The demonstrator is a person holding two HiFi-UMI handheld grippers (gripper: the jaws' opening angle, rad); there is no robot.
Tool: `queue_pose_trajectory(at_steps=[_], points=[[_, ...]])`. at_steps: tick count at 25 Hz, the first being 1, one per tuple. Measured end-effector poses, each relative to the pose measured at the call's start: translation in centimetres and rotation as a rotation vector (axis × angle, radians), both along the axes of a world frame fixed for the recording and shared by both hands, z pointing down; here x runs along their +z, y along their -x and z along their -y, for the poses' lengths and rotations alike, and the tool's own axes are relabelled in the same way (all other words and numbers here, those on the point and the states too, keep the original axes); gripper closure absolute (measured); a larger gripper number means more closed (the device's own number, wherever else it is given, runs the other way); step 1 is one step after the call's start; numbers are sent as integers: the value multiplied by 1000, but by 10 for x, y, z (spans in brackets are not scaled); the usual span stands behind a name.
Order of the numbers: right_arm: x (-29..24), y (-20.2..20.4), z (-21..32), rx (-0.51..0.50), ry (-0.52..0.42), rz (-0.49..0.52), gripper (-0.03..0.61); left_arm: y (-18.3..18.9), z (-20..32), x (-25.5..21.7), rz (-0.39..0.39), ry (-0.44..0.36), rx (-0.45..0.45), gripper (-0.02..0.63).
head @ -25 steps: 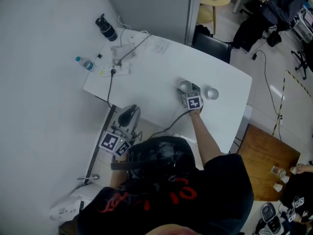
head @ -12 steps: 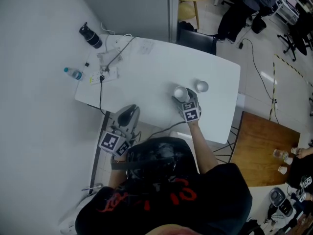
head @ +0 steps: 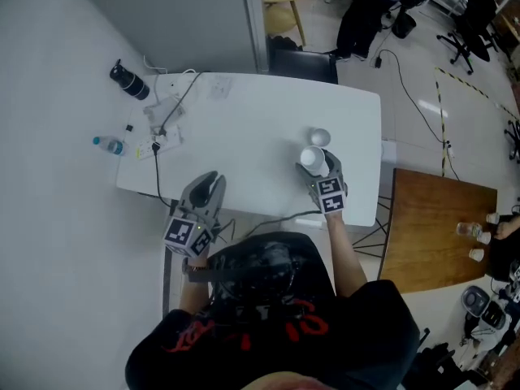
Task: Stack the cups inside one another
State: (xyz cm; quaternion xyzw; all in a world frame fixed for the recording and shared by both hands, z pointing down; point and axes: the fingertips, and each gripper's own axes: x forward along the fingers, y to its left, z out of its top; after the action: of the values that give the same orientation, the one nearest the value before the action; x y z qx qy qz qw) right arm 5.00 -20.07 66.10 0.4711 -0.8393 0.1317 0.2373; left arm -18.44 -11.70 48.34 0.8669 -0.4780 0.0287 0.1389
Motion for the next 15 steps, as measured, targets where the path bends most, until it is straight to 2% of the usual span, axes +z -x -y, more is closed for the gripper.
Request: queue_pose_trajectory(at_steps=[4, 7, 11, 14, 15], points=[[-14, -19, -5, 37, -16, 11, 199, -11, 3, -7, 19, -37, 32, 534], [-30, -31, -10, 59, -29, 29, 199, -19, 3, -6, 0, -34, 65, 505], [-56, -47, -15, 80, -50, 33, 202, -24, 5, -6, -14, -29, 86, 505], [-75, -53, -16, 88, -75, 45, 202, -25, 7, -8, -55, -32, 86, 504], [-82, -54, -15, 92, -84, 56, 202, -26, 7, -9, -70, -31, 88, 466]])
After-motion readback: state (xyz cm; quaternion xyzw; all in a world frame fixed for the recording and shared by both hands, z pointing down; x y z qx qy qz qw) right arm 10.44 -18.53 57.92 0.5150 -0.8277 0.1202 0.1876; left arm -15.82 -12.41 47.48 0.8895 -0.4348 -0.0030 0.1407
